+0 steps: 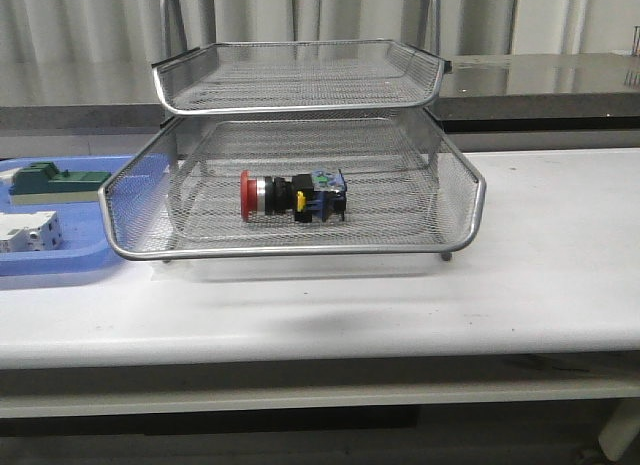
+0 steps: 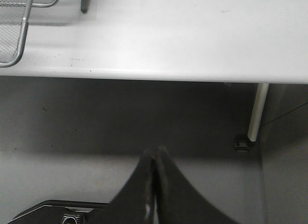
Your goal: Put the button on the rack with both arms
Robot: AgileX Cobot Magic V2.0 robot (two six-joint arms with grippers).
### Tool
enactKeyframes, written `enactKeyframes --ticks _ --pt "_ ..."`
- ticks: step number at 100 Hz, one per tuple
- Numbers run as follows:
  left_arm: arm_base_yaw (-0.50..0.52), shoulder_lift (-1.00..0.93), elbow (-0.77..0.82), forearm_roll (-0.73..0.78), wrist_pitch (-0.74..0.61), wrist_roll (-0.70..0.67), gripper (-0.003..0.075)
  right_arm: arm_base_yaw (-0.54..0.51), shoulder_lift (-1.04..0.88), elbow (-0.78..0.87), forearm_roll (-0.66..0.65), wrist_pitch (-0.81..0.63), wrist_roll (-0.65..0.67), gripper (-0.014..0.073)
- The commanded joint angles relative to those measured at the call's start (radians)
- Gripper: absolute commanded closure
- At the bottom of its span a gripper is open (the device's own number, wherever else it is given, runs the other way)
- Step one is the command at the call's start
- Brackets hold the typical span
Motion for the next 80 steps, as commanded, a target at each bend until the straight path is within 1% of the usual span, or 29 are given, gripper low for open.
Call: enactKeyframes --ticks 1,22,32,49,67,68,77,80 --pt "0.002 0.009 -0.026 -0.019 -0.080 -0.011 0.0258 -0.001 -0.002 -0.024 -0.016 -0.050 -0.004 0.0660" --pt "0.002 0.009 -0.026 -0.019 -0.080 -0.011 0.0260 -0.001 -0.002 -0.024 -0.016 -0.050 -0.004 0.0660" --pt "0.002 0.009 -0.026 -0.019 -0.080 -0.011 0.0302 -0.001 -0.002 -0.024 -0.016 -0.050 -0.004 0.0660" --pt "0.002 0.009 -0.026 -0.019 -0.080 -0.011 0.0428 -0.001 -0.002 -0.024 -0.016 -0.050 -0.004 0.0660" --pt "0.002 0.009 -0.026 -0.019 -0.080 -0.011 0.0607 -0.001 -0.002 -0.024 -0.016 -0.050 -0.004 0.0660" --pt "0.002 0.009 -0.026 -0.019 -0.080 -0.011 0.0607 -0.001 -0.002 -0.024 -0.016 -0.050 -0.004 0.0660" --pt "0.002 0.009 -0.026 -0.019 -0.080 -0.011 0.0699 -0.001 -0.002 -0.024 -0.016 -0.050 -0.004 0.0660" --pt "0.002 0.009 -0.026 -0.019 -0.080 -0.011 0.0716 -0.001 -0.002 -0.024 -0.016 -0.050 -0.004 0.0660"
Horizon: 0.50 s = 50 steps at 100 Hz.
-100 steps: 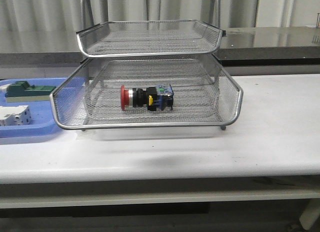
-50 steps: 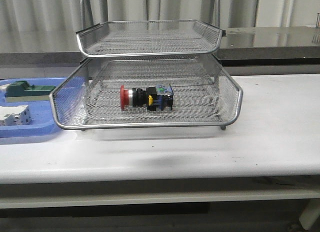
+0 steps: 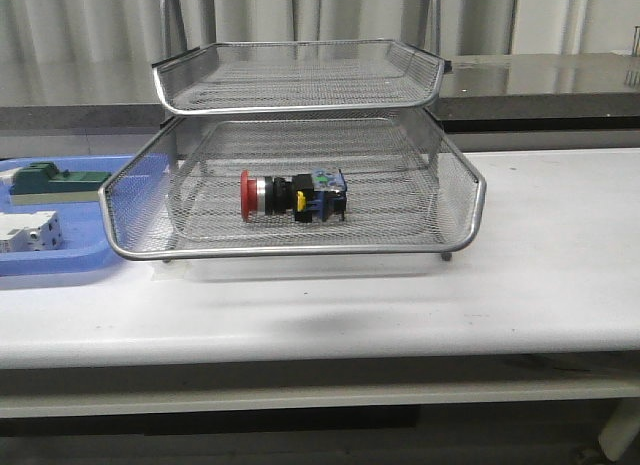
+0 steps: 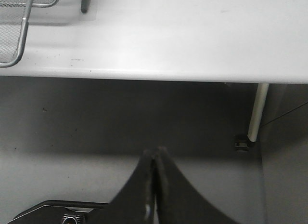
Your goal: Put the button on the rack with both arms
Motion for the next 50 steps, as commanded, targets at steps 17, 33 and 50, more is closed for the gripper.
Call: enactKeyframes --ticks 17,33,50 --pt "0.002 0.009 -0.026 -0.017 -0.080 -0.010 0.0716 -0.001 -0.002 -0.024 -0.016 -0.050 -0.004 0.0660" --pt "0.002 0.009 -0.026 -0.017 -0.080 -0.010 0.0716 -0.001 -0.002 -0.024 -0.014 -0.056 -0.004 0.0660" --pt "0.002 0.009 -0.026 -0.017 -0.080 -0.010 0.0716 -0.001 -0.002 -0.024 0.010 -0.072 -0.004 0.0660"
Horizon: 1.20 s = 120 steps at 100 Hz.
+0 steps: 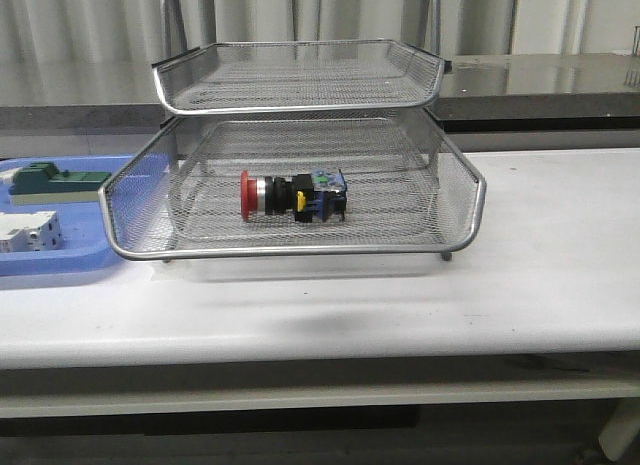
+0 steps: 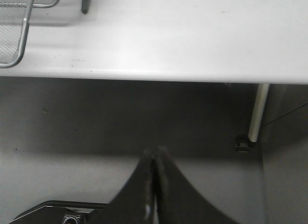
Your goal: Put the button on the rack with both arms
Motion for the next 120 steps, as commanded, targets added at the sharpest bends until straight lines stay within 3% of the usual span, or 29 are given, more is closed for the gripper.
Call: enactKeyframes --ticks 1,29,57,69,120 --pt "0.002 0.009 -0.026 -0.016 -0.080 -0.010 0.0716 -0.001 -0.002 -0.024 0.010 -0.073 -0.004 0.0660" --pt "0.002 0.009 -0.026 -0.016 -0.080 -0.010 0.0716 -0.001 0.076 -0.026 0.095 -0.152 -0.023 0.0660" --pt "0.002 0.009 -0.026 -0.016 -0.080 -0.010 0.0716 0.024 0.294 -0.026 0.352 -0.221 -0.223 0.0660" --pt "0.002 0.009 -0.026 -0.016 -0.080 -0.010 0.0716 0.086 0.391 -0.026 0.420 -0.272 -0.274 0.0660" --pt "0.002 0.009 -0.026 -0.016 -0.080 -0.010 0.0716 0.413 0.777 -0.147 0.418 -0.438 -0.278 0.0660"
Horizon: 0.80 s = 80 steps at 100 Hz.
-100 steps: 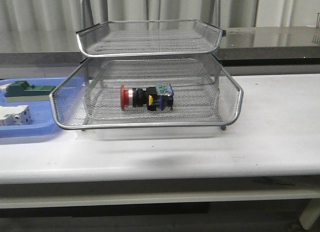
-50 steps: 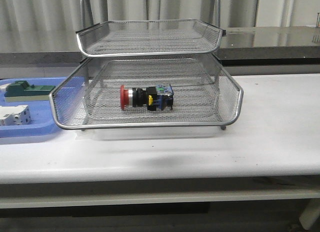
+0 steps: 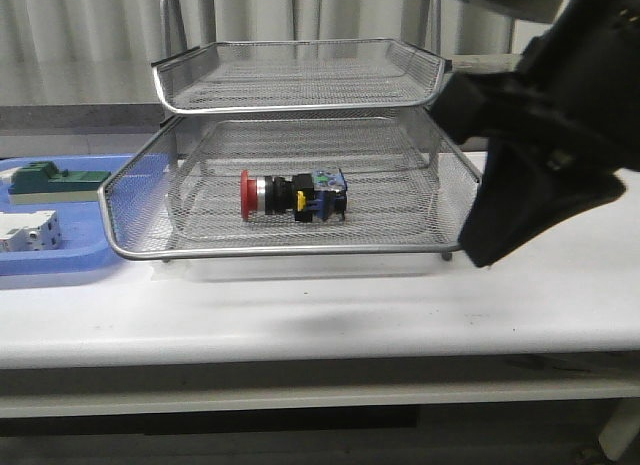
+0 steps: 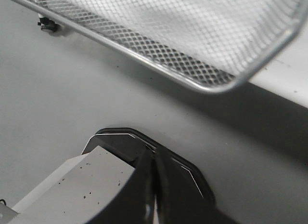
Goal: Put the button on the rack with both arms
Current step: 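Push the middle mesh tray back into the rack with the right gripper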
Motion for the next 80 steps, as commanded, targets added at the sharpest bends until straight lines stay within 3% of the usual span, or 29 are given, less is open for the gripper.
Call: enactKeyframes --ticks 1,36,80 --pt "0.002 0.009 -0.026 -0.015 -0.080 -0.009 0.0716 0.040 0.043 -0.061 0.017 -0.053 -0.015 0.0660" --pt "0.002 0.009 -0.026 -0.015 -0.080 -0.009 0.0716 0.166 0.263 -0.190 0.000 -0.096 -0.050 0.0660" --pt "0.002 0.009 -0.026 -0.015 -0.080 -0.009 0.0716 0.158 0.388 -0.355 -0.166 -0.139 -0.067 0.0660"
